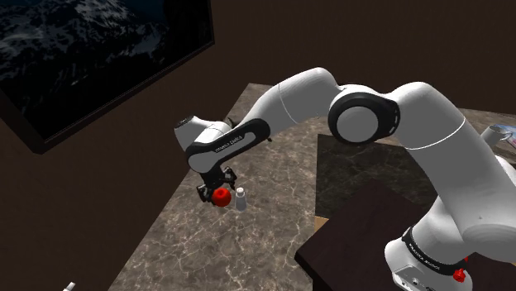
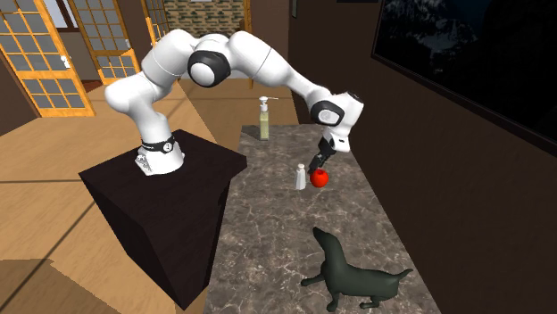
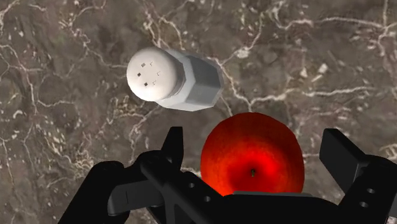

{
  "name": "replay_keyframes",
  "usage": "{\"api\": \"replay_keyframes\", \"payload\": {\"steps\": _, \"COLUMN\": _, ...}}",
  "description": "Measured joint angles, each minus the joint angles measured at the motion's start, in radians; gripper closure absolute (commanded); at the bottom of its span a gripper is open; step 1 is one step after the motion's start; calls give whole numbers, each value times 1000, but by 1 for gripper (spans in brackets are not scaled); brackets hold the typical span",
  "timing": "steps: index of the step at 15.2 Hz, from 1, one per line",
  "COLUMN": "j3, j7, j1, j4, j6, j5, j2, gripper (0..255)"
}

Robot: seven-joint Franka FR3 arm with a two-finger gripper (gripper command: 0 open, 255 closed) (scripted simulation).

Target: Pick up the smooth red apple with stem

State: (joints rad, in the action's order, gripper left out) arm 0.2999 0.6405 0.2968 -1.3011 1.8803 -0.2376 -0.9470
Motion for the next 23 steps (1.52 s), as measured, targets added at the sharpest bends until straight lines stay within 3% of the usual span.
{"api": "replay_keyframes", "payload": {"steps": 3, "j3": -4, "j7": 3, "j1": 4, "j4": 3, "j6": 22, "j5": -4, "j2": -26, "gripper": 0}}
{"api": "replay_keyframes", "payload": {"steps": 4, "j3": -5, "j7": 3, "j1": 5, "j4": 7, "j6": 23, "j5": -5, "j2": -30, "gripper": 255}}
{"api": "replay_keyframes", "payload": {"steps": 14, "j3": -4, "j7": 3, "j1": 7, "j4": 12, "j6": 22, "j5": -5, "j2": -33, "gripper": 255}}
{"api": "replay_keyframes", "payload": {"steps": 23, "j3": 8, "j7": 1, "j1": -4, "j4": -13, "j6": -29, "j5": 7, "j2": 42, "gripper": 255}}
